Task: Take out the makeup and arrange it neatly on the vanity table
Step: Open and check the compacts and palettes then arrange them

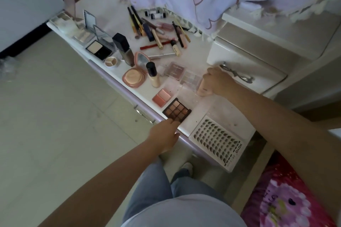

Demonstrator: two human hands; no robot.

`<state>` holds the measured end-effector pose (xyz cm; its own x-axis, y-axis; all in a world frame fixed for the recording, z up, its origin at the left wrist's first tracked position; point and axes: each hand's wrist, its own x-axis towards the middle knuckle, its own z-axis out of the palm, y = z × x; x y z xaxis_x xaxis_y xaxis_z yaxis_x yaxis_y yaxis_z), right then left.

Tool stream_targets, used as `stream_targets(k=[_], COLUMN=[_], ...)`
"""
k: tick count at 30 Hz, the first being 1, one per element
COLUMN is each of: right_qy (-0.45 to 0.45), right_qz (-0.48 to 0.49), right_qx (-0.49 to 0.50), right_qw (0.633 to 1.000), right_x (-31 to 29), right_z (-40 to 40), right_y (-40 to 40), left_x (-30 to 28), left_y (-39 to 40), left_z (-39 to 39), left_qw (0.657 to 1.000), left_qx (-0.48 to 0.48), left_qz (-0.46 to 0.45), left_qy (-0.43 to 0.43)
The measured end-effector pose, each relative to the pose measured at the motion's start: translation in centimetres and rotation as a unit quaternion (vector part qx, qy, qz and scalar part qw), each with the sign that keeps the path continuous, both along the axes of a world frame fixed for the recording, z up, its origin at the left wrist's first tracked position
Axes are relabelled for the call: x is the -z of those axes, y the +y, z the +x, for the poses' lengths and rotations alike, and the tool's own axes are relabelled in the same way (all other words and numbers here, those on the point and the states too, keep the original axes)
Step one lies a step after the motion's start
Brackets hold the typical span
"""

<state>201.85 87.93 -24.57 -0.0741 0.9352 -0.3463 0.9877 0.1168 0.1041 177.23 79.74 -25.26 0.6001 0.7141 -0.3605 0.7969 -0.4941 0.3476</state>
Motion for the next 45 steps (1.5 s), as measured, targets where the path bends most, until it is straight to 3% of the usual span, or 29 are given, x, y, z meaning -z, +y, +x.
stream_targets(k=[7, 16, 24, 29, 35, 45], right_qy=[-0.118, -0.105, 0.001, 0.12, 0.214, 0.296], right_qz=[0.024, 0.007, 0.038, 0.076, 0.097, 0.098], right_qx=[-0.107, -0.176, -0.035, 0.112, 0.244, 0.274], right_qw=[0.987, 0.979, 0.999, 0.983, 0.941, 0.91], right_x=[0.2, -1.5, -5.3, -4.8, -3.4, -3.6], right_z=[0.4, 2.2, 4.6, 6.7, 7.2, 5.8], right_y=[1.2, -0.3, -4.0, -9.5, -14.7, -17.6], left_x=[-1.0, -0.7, 1.3, 2.4, 2.7, 2.3], left_y=[1.9, 2.4, -0.1, -0.5, -0.6, 0.4], left_z=[-1.1, 0.2, 3.8, 5.0, 6.1, 5.8], left_qw=[0.999, 0.997, 0.993, 1.0, 1.0, 0.996], left_qx=[-0.032, -0.029, 0.118, 0.018, 0.014, 0.066], left_qz=[0.034, 0.025, -0.007, -0.01, 0.011, 0.036], left_qy=[-0.013, -0.063, -0.019, -0.002, 0.007, 0.053])
